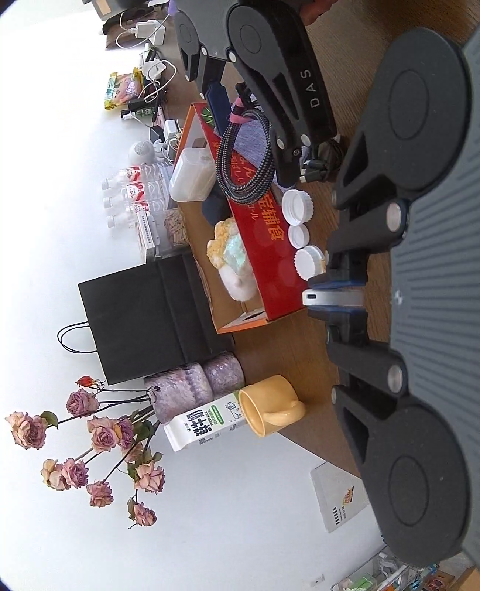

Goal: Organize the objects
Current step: 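Lower the cap and braided cable into the box and open both tools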

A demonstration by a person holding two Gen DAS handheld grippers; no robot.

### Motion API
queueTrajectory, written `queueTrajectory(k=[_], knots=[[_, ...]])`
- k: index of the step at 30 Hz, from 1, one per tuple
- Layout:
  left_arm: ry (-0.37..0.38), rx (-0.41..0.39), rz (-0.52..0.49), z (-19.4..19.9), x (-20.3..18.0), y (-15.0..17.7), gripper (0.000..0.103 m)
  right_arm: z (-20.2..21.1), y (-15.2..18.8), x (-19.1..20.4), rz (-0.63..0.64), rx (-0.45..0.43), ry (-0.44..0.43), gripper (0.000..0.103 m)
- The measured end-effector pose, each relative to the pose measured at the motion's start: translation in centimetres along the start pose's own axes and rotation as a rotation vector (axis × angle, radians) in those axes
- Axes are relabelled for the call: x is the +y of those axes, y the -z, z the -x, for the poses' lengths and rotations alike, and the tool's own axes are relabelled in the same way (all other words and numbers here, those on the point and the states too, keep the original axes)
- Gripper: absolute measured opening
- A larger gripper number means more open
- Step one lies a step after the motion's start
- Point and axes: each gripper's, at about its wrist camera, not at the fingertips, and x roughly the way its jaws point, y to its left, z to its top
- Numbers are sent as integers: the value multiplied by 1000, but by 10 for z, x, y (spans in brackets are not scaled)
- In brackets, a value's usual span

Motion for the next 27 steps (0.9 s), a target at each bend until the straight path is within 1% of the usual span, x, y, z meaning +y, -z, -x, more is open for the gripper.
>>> queueTrajectory(k=[7,14,20,27], knots=[[5,-41,7,-10,-6,-26,10,10,-11,-16,-19,-55,21,86],[10,-62,46,-41,-6,-58,10,-1,-25,-39,-40,-89,48,86],[22,-74,73,-82,-10,-86,10,-25,-42,-65,-65,-107,73,86],[18,-61,134,-139,-7,-107,10,-71,-61,-83,-49,-105,69,86]])
